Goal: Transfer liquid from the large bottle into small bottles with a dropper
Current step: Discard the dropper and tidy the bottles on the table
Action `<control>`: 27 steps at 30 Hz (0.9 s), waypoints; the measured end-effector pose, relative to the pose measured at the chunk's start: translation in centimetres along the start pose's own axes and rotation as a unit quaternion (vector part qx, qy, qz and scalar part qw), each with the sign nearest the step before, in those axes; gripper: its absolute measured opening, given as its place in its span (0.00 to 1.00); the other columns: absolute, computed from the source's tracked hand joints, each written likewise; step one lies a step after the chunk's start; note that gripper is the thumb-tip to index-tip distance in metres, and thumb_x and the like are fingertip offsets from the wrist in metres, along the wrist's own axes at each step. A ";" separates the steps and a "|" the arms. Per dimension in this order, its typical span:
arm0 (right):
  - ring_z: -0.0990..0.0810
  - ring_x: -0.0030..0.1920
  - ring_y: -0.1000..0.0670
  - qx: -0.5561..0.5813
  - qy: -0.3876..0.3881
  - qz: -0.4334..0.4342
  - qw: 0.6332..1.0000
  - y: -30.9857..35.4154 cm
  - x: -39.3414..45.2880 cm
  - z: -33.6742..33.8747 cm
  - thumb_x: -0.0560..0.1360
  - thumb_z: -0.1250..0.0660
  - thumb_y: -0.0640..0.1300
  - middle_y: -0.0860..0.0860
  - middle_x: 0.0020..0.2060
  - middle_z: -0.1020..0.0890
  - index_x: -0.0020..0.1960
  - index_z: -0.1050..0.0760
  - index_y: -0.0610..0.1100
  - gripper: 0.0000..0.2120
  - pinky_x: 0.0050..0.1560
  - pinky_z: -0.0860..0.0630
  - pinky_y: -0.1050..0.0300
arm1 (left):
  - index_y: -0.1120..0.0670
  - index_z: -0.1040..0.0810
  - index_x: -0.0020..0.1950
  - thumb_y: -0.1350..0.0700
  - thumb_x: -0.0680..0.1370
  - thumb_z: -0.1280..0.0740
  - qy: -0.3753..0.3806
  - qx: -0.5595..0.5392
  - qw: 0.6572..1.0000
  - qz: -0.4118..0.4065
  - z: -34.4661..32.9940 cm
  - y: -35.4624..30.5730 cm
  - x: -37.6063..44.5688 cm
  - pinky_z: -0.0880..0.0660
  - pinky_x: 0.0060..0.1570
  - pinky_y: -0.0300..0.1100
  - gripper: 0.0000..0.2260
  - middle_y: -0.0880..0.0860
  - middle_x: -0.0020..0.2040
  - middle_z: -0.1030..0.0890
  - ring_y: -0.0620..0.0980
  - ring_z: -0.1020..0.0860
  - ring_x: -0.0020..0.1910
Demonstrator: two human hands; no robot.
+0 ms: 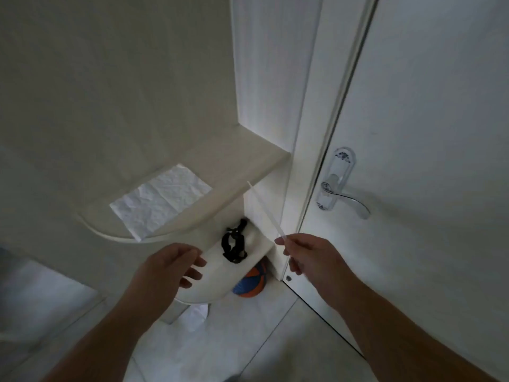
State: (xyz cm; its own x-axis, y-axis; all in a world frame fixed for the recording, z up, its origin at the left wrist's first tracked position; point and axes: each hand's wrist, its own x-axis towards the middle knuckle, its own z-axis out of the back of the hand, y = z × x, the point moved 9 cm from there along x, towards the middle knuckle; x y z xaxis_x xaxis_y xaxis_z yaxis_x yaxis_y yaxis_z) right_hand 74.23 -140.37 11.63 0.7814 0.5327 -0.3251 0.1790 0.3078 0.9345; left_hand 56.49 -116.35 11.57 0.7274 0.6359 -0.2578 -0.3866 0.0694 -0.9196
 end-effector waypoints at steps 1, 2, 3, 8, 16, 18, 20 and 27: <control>0.24 0.30 0.56 -0.049 0.019 0.025 0.998 1.3 1.0 -1.0 0.81 0.34 0.46 0.52 0.32 0.19 0.49 0.14 0.52 0.09 0.33 0.28 0.64 | 0.55 0.16 0.48 0.60 0.82 0.36 -0.025 -0.014 1.000 0.007 1.1 0.2 -0.6 0.23 0.39 0.49 0.09 0.54 0.44 0.13 0.54 0.15 0.38; 0.23 0.30 0.59 -0.093 0.035 0.054 0.994 2.6 1.9 -2.1 0.81 0.33 0.48 0.56 0.31 0.18 0.50 0.15 0.54 0.08 0.34 0.28 0.67 | 0.55 0.16 0.48 0.61 0.82 0.36 -0.050 -0.028 0.998 0.013 2.2 0.4 -1.2 0.23 0.38 0.48 0.09 0.54 0.43 0.13 0.54 0.16 0.38; 0.21 0.32 0.61 -0.126 0.050 0.086 0.987 4.1 2.8 -3.3 0.81 0.33 0.48 0.60 0.31 0.18 0.51 0.16 0.54 0.07 0.35 0.29 0.70 | 0.55 0.16 0.48 0.61 0.82 0.36 -0.074 -0.041 0.996 0.019 3.3 0.7 -1.8 0.23 0.38 0.47 0.09 0.55 0.43 0.14 0.53 0.16 0.37; 0.21 0.46 0.64 -0.218 0.100 0.191 0.952 10.5 7.4 -10.3 0.79 0.31 0.48 0.61 0.45 0.17 0.56 0.17 0.52 0.07 0.43 0.30 0.72 | 0.59 0.18 0.48 0.64 0.82 0.36 -0.163 -0.082 0.982 0.053 8.0 2.2 -4.2 0.25 0.36 0.45 0.08 0.57 0.42 0.14 0.51 0.18 0.34; 0.19 0.49 0.49 -0.371 0.128 0.290 0.873 15.6 12.5 -21.4 0.77 0.28 0.44 0.49 0.48 0.16 0.49 0.17 0.45 0.03 0.52 0.23 0.55 | 0.59 0.18 0.50 0.63 0.83 0.37 -0.232 -0.090 0.965 0.088 13.4 3.1 -6.2 0.23 0.42 0.49 0.08 0.56 0.43 0.14 0.53 0.17 0.37; 0.19 0.49 0.47 -0.404 0.137 0.304 0.852 15.7 13.4 -22.9 0.75 0.27 0.42 0.48 0.49 0.18 0.48 0.17 0.45 0.02 0.52 0.23 0.53 | 0.59 0.18 0.50 0.62 0.83 0.37 -0.240 -0.091 0.962 0.096 14.0 3.6 -6.4 0.22 0.44 0.51 0.08 0.55 0.43 0.14 0.56 0.16 0.40; 0.19 0.49 0.46 -0.426 0.142 0.317 0.835 15.6 14.1 -23.9 0.74 0.26 0.41 0.47 0.47 0.20 0.46 0.16 0.45 0.02 0.50 0.23 0.54 | 0.57 0.18 0.50 0.62 0.83 0.37 -0.241 -0.081 0.962 0.104 14.6 4.2 -6.4 0.21 0.45 0.52 0.08 0.53 0.43 0.14 0.55 0.16 0.40; 0.20 0.52 0.43 -0.461 0.135 0.312 0.820 14.2 15.1 -24.8 0.72 0.24 0.42 0.45 0.47 0.21 0.47 0.14 0.47 0.04 0.53 0.23 0.51 | 0.56 0.17 0.50 0.61 0.82 0.36 -0.240 -0.076 0.960 0.120 15.7 5.7 -6.3 0.20 0.46 0.53 0.08 0.52 0.43 0.14 0.52 0.16 0.39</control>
State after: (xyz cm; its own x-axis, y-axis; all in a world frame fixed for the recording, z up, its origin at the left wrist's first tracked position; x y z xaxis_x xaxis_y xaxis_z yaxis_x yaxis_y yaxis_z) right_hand 73.70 -108.41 16.37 0.3657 0.9300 0.0370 -0.8300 0.3079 0.4650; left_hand 40.80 -107.94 12.57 0.2683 0.9034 -0.3345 -0.3964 -0.2130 -0.8930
